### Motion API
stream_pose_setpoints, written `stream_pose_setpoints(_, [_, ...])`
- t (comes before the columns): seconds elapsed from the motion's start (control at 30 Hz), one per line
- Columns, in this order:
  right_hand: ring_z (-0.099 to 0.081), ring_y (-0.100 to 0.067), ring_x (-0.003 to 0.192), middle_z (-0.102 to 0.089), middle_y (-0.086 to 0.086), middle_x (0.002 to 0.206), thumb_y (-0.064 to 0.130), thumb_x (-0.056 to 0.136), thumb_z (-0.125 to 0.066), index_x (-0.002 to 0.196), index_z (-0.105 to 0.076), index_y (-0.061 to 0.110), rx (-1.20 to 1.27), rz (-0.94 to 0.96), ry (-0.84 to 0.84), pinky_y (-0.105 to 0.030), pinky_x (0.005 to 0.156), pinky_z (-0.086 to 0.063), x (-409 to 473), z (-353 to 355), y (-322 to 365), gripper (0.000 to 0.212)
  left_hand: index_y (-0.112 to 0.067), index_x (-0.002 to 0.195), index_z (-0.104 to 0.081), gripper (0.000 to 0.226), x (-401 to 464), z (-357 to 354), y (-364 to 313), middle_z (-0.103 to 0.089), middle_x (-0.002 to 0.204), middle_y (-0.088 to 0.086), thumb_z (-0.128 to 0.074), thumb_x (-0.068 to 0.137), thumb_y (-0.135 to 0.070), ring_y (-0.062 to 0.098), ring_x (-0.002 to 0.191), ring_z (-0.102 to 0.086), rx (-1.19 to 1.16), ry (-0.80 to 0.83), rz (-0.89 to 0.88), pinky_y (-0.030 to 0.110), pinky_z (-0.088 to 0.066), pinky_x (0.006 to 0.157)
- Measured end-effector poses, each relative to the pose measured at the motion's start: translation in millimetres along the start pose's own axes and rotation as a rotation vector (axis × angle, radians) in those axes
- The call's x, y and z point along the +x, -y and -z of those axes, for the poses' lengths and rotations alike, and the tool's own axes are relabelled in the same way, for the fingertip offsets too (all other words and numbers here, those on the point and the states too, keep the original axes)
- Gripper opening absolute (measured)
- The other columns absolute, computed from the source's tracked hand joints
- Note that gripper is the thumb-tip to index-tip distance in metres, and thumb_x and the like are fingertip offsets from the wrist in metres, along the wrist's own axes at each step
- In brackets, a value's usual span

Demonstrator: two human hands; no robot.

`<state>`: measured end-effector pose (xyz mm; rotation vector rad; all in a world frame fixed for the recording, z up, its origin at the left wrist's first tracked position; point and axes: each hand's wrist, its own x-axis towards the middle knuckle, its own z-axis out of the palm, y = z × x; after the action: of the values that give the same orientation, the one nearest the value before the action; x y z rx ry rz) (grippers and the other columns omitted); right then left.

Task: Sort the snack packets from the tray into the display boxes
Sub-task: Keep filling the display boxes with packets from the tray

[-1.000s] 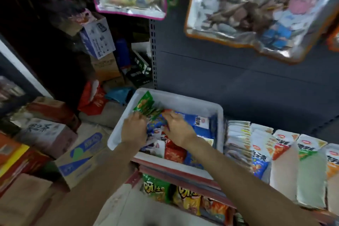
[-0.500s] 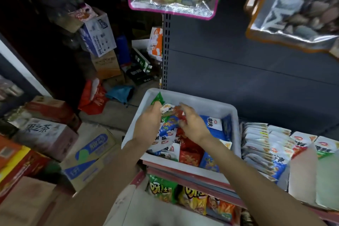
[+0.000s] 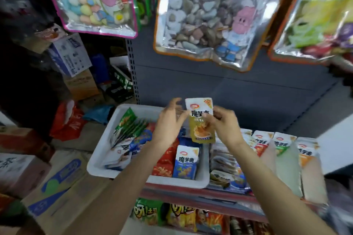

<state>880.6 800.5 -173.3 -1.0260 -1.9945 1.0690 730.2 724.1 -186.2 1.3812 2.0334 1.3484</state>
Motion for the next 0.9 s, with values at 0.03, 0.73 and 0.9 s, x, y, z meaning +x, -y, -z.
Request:
stream_pose_setpoints(0.03, [-0.064,-0.019,0.071,-0.071,-0.006,0.079,0.015,0.084,-0.067,0.087,-0.070,0.012,0.050,-0.032,-0.062,-0.047,0.071,-0.053,-2,14,-6,0.005,-0.009,0.129,-0.047,0.041,1,-15,-3,-0.064,0.110,0.008,-0.059,0.091,-0.023,0.020,0.098,-0.063,0.001,0.031,0.030,0.030,-0.048,0.084])
stream_pose_setpoints(0.73, [-0.070,-0.014,0.085,-0.072,-0.005,0.097,0.002,0.088,-0.059,0.099,-0.065,0.012,0.315,-0.215,0.090,-0.027,0.075,-0.057,-20,73,-77,0.016,-0.018,0.118,-0.066,0.038,-46,-93,6,-0.055,0.120,0.005,-0.040,0.094,-0.002,0.018,0.109,-0.051,0.383,0.417,-0.115,0.024,-0.040,0.095])
stream_pose_setpoints(0.9, [-0.059,-0.018,0.065,-0.065,-0.006,0.074,0.015,0.084,-0.069,0.078,-0.061,0.012,-0.140,-0.241,0.146,-0.033,0.062,-0.045,-25,67,-98,0.010,-0.021,0.120,-0.064,0.041,-50,-92,2,-0.059,0.114,0.002,-0.039,0.095,-0.001,0.008,0.085,-0.050,0.341,0.427,-0.057,0.013,-0.036,0.072])
